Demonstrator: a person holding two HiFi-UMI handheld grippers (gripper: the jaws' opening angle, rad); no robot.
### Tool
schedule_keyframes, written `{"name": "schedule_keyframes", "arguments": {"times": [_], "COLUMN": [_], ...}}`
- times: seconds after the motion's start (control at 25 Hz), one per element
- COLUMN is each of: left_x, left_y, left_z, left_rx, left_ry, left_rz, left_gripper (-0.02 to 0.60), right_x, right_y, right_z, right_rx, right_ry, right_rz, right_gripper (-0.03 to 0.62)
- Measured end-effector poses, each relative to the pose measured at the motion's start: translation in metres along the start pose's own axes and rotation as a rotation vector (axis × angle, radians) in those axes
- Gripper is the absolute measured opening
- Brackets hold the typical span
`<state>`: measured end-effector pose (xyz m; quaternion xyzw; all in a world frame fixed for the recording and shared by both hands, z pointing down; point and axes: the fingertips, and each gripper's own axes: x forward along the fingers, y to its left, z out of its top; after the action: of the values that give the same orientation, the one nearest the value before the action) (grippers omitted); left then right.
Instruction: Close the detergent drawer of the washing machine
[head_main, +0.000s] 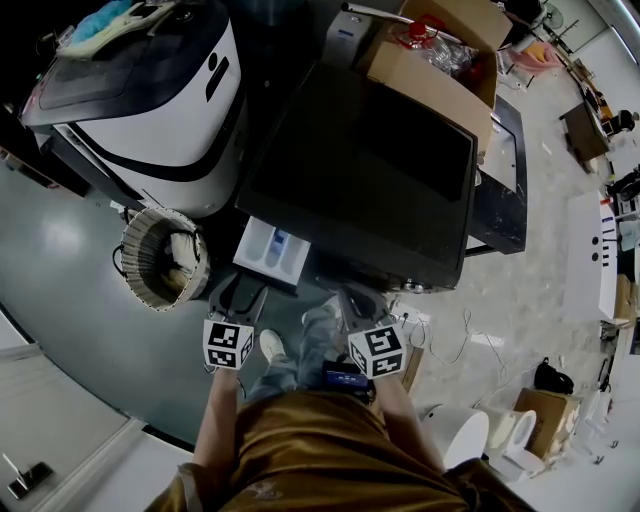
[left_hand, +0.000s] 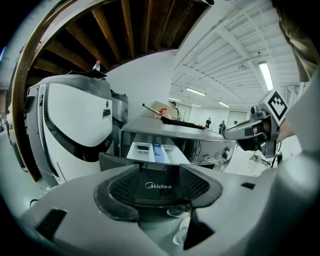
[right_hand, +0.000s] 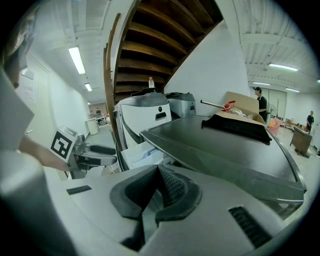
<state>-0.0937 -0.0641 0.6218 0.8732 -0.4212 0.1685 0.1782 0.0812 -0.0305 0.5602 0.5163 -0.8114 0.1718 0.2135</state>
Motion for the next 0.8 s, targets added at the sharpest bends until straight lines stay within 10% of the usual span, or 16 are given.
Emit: {"name": "schedule_keyframes", "arguments": {"times": [0.8], "left_x": [0.021], "left_y": [0.005], "left_z": [0.01], "left_rx": [0.001], "left_ry": [0.002], "left_rz": [-0.009], "left_gripper": [0.249], "right_x": [0.007], "right_y": [-0.016], "right_z": [0.001], "right_rx": [0.033], "right_ry": [-0.002], "right_rz": [-0.019], "right_gripper": [0.012]}}
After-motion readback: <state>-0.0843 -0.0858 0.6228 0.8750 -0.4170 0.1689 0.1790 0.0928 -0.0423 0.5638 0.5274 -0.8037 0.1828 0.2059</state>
